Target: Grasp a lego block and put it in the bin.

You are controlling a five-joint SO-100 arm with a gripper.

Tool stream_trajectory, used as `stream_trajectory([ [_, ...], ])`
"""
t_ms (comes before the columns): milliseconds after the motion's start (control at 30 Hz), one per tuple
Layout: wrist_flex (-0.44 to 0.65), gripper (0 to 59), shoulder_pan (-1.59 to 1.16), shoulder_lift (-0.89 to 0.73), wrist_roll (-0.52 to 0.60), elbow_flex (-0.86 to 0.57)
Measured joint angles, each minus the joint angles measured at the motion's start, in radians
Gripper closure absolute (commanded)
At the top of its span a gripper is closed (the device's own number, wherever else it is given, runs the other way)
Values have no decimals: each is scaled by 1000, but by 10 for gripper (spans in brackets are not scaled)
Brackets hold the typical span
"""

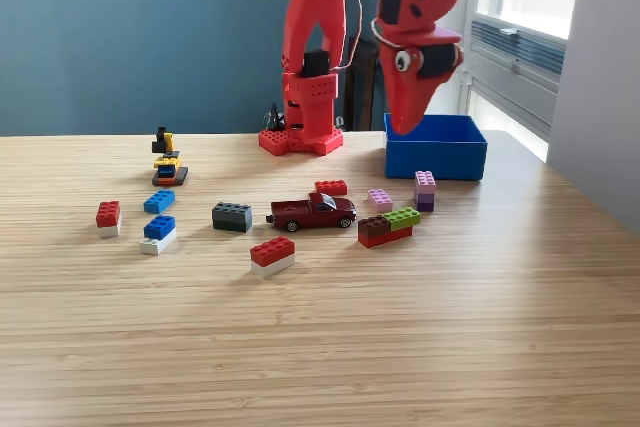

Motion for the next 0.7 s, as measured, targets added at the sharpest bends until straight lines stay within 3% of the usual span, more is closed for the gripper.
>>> stream_trajectory([
  [300,-6,585,307,0,-83,-52],
  [700,-132,585,442,0,-127,-52],
])
